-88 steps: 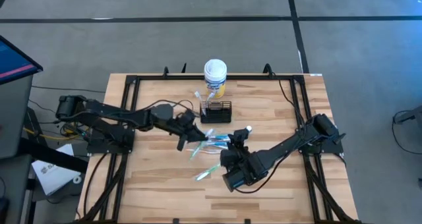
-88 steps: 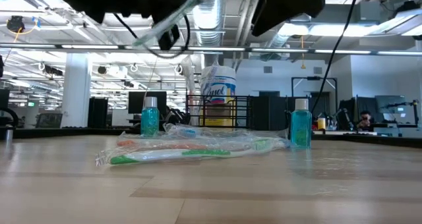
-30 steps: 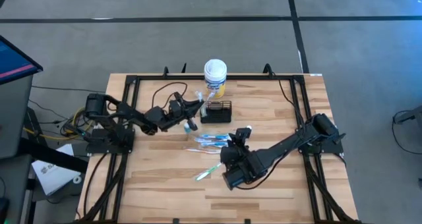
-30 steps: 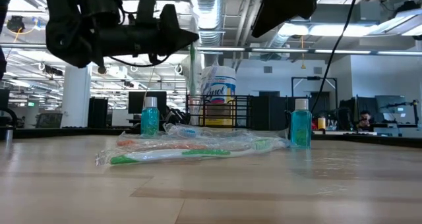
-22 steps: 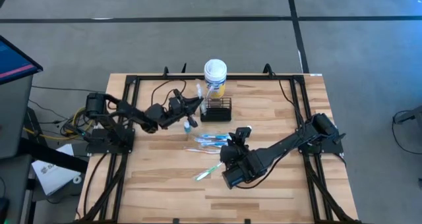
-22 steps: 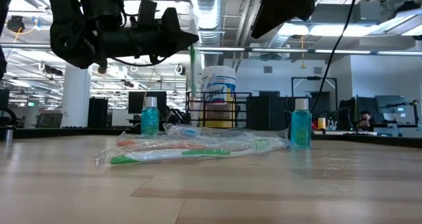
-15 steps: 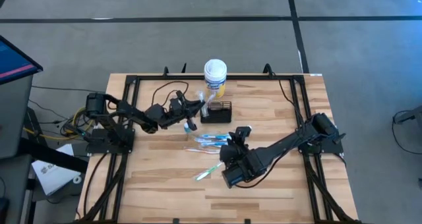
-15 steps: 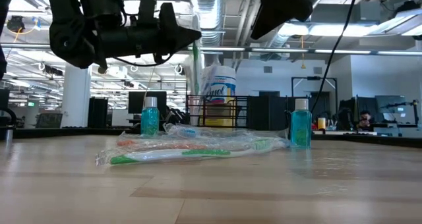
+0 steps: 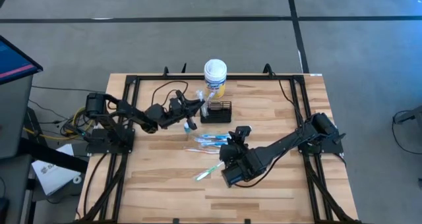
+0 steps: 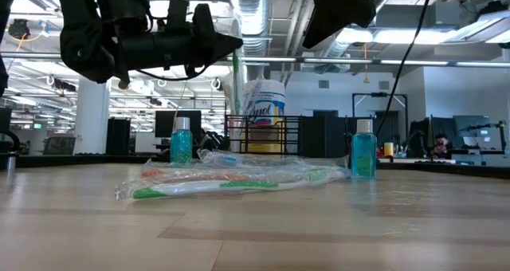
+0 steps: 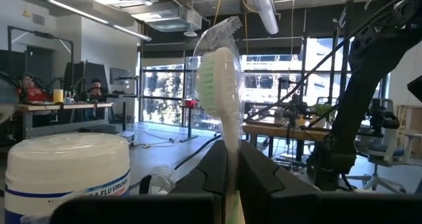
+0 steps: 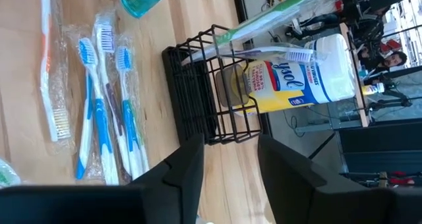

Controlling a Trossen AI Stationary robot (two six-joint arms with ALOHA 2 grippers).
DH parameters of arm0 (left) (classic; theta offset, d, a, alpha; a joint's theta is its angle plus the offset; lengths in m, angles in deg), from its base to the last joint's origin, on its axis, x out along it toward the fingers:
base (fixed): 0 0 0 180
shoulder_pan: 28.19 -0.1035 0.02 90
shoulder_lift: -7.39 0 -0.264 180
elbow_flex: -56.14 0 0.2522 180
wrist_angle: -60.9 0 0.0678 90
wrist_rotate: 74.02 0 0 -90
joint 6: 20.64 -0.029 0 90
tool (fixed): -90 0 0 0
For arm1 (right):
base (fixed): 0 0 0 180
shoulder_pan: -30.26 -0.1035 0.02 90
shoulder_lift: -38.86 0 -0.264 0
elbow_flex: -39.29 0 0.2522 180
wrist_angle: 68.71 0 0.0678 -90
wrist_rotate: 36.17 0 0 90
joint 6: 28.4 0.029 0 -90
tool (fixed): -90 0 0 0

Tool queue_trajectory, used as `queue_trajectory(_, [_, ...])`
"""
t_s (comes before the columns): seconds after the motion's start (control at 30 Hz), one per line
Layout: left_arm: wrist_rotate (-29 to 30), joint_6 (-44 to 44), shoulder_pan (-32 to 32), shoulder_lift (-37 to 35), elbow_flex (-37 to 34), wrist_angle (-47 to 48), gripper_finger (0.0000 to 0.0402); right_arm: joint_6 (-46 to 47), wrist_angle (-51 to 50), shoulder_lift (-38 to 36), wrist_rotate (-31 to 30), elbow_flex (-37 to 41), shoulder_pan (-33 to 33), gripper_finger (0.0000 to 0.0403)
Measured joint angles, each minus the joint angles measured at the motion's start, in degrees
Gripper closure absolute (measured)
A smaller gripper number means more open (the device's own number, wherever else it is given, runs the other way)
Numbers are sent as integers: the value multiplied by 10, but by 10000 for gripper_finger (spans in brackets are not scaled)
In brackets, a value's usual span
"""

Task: Pick & Place toothbrushing station
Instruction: Put the green toothbrush into the black wire organizer

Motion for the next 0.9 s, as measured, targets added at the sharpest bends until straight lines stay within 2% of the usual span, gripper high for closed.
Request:
queue_trajectory(0.57, [2,-16,0,-16,0,15,394,0,2,0,0,0,0,274])
queue_trajectory(0.9, [13,-13,2,63,1,1,394,0,4,0,0,0,0,274])
